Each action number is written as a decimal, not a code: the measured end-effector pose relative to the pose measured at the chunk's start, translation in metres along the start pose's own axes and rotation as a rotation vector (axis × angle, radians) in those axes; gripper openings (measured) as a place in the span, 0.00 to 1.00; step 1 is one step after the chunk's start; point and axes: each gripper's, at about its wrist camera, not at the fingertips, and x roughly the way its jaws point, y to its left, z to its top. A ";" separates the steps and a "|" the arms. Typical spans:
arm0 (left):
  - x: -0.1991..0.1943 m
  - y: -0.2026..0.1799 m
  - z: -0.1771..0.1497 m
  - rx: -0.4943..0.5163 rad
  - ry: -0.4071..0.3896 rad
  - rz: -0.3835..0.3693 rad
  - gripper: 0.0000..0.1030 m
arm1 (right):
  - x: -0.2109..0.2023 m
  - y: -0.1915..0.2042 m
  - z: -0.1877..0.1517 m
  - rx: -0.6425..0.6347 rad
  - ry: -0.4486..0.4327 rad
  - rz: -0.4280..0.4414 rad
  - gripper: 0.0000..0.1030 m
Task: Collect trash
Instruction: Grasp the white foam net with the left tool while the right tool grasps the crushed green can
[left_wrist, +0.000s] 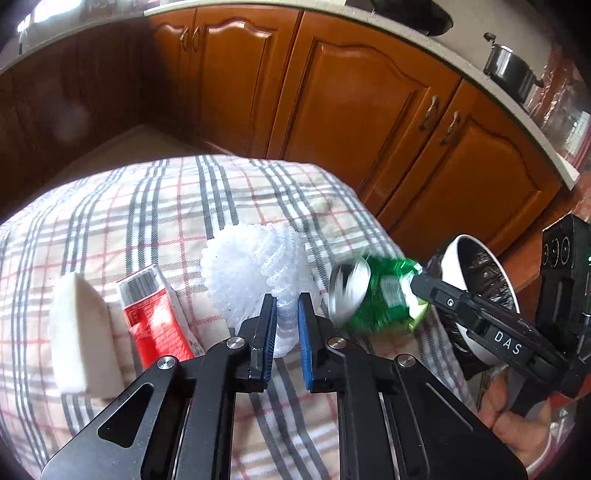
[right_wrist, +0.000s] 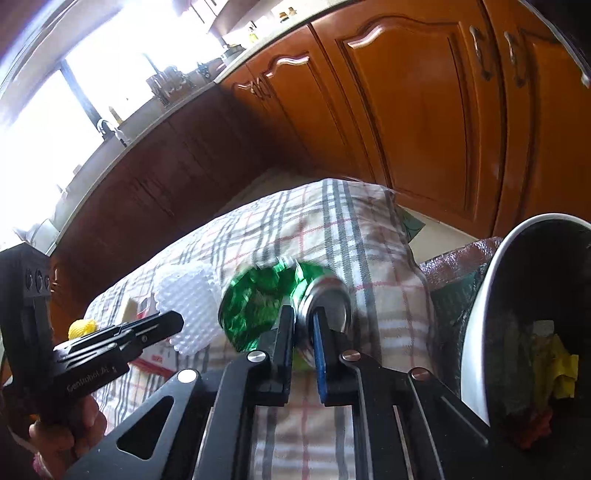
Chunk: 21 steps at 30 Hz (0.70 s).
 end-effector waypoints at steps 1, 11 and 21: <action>-0.006 -0.001 -0.002 0.002 -0.009 -0.003 0.10 | -0.004 0.001 -0.001 -0.005 -0.006 0.000 0.09; -0.053 -0.029 -0.039 0.047 -0.051 -0.066 0.10 | -0.066 0.006 -0.031 -0.042 -0.066 -0.008 0.09; -0.070 -0.047 -0.065 0.069 -0.047 -0.084 0.10 | -0.076 0.012 -0.079 -0.124 0.011 -0.079 0.10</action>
